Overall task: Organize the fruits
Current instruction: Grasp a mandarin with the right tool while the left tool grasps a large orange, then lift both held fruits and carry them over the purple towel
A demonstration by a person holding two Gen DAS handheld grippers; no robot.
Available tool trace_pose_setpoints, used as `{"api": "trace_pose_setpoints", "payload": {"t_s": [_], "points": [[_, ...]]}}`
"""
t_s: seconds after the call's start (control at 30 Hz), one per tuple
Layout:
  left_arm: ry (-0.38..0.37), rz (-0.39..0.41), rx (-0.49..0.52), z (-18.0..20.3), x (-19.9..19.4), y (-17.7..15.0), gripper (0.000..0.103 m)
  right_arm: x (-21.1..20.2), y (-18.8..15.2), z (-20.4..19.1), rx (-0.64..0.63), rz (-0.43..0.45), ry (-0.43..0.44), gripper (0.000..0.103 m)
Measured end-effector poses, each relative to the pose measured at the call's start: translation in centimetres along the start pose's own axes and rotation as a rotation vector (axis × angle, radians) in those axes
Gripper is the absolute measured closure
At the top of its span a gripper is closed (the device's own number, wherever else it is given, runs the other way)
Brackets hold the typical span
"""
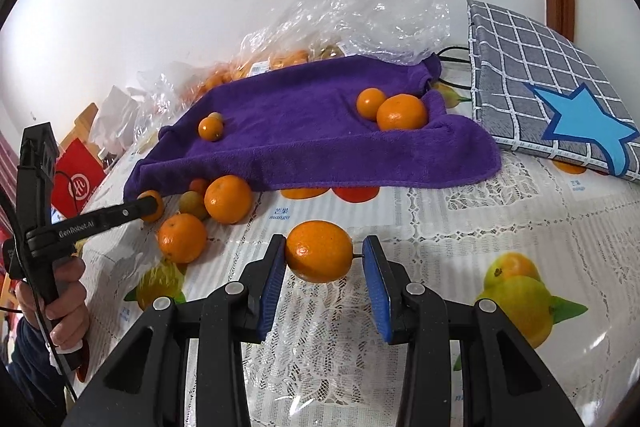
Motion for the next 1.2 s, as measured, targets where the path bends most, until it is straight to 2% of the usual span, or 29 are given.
{"api": "trace_pose_setpoints", "payload": {"t_s": [0.23,0.43,0.8,0.97,1.2], "points": [[-0.010,0.047,-0.014,-0.3,-0.9,0.4,0.072,0.1,0.0,-0.1,-0.005,-0.005,0.010,0.064],[-0.018,0.099,0.034,0.7,-1.9,0.6,0.071,0.1,0.0,-0.1,-0.003,-0.003,0.010,0.064],[0.018,0.163,0.034,0.3,-3.1,1.4,0.071,-0.5,0.4,0.7,0.028,0.029,-0.037,0.064],[0.023,0.174,0.028,0.2,-3.5,2.7,0.071,-1.6,2.8,0.4,0.019,0.079,-0.043,0.064],[0.052,0.235,0.039,0.2,-3.8,7.5,0.071,-1.7,8.4,-0.4,-0.023,0.168,-0.081,0.064]]}}
Point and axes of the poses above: each gripper's, at about its wrist camera, not at the fingertips, and x roughly the way its jaws point, z to its right, y to its top, the point moved 7 cm from there along x, roughly the way its jaws point, and after that the axes turned 14 degrees about -y, right-handed, at the moved point
